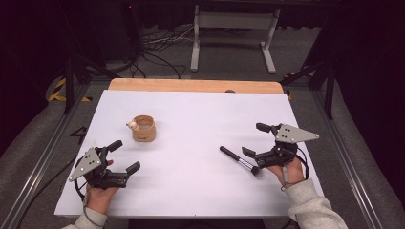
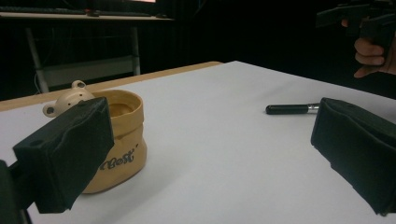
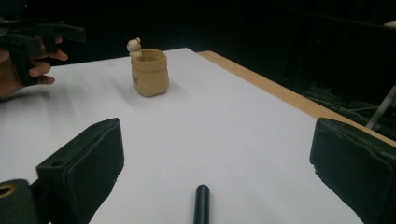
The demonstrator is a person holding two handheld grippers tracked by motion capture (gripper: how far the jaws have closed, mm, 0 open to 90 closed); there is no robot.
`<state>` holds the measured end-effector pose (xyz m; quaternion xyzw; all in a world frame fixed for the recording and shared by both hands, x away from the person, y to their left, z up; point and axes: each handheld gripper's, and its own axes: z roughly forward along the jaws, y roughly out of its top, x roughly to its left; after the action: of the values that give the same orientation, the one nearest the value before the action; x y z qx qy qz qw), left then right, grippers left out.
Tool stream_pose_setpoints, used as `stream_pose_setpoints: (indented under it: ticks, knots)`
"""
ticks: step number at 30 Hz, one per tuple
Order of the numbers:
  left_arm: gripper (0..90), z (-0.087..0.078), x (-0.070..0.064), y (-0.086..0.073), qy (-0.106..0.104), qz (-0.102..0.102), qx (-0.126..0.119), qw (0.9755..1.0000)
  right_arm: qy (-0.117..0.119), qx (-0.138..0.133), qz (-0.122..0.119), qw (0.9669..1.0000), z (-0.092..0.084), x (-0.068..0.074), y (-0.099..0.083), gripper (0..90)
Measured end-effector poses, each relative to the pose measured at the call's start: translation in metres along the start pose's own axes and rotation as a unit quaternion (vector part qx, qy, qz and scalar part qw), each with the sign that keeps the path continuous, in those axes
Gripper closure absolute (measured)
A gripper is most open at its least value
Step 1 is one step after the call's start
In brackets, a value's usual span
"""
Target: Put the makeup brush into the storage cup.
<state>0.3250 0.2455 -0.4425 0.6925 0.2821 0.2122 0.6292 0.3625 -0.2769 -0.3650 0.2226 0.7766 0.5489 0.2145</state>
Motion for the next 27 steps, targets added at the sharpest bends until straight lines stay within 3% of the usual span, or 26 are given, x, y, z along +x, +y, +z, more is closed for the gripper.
stream_pose_setpoints:
  ticks: [2, 4, 10, 12, 13, 14, 16, 18, 19, 21, 23, 24, 27]
  knots:
    - [0.0, 0.000, 0.000, 0.000, -0.005, -0.007, -0.001, 1.0000, 0.002, 0.017, -0.002, 0.9999, 0.002, -0.001, 0.002, 3.5]
    - [0.0, 0.001, 0.000, 0.000, -0.009, 0.000, -0.010, 0.9999, 0.000, 0.045, -0.011, 0.9989, 0.005, -0.001, 0.005, 3.7]
    - [0.0, 0.001, 0.000, 0.000, -0.021, 0.011, -0.025, 0.9994, -0.015, 0.115, -0.034, 0.9927, 0.012, 0.000, 0.013, 5.0]
    - [0.0, 0.003, -0.001, 0.000, -0.029, 0.010, -0.028, 0.9991, -0.034, 0.154, -0.041, 0.9867, 0.016, -0.001, 0.015, 5.6]
    - [0.0, 0.003, -0.001, 0.000, -0.029, 0.010, -0.028, 0.9991, -0.034, 0.154, -0.041, 0.9867, 0.016, -0.001, 0.015, 5.6]
    - [0.0, 0.004, -0.002, 0.001, -0.032, 0.014, -0.028, 0.9990, -0.043, 0.178, -0.042, 0.9822, 0.019, -0.002, 0.015, 4.9]
    - [0.0, 0.005, -0.004, 0.002, -0.038, 0.019, -0.023, 0.9989, -0.049, 0.197, -0.043, 0.9783, 0.022, -0.002, 0.016, 5.9]
    - [0.0, 0.006, -0.006, 0.003, -0.033, 0.027, -0.007, 0.9991, -0.049, 0.217, -0.037, 0.9742, 0.025, -0.003, 0.017, 6.6]
    - [0.0, 0.006, -0.006, 0.003, -0.033, 0.027, -0.007, 0.9991, -0.049, 0.217, -0.037, 0.9742, 0.025, -0.003, 0.017, 6.6]
    - [0.0, 0.006, -0.006, 0.003, -0.030, 0.028, -0.002, 0.9992, -0.044, 0.233, -0.033, 0.9709, 0.027, -0.004, 0.017, 6.9]
    - [0.1, 0.005, -0.004, 0.004, -0.043, 0.023, 0.004, 0.9988, -0.037, 0.247, -0.029, 0.9678, 0.028, -0.005, 0.017, 8.2]
    - [1.8, 0.005, -0.005, 0.005, -0.052, 0.030, 0.005, 0.9982, -0.031, 0.262, -0.029, 0.9641, 0.030, -0.005, 0.017, 8.4]
    - [1.2, 0.006, -0.007, 0.007, -0.054, 0.033, 0.007, 0.9980, -0.028, 0.274, -0.031, 0.9609, 0.033, -0.005, 0.018, 8.5]
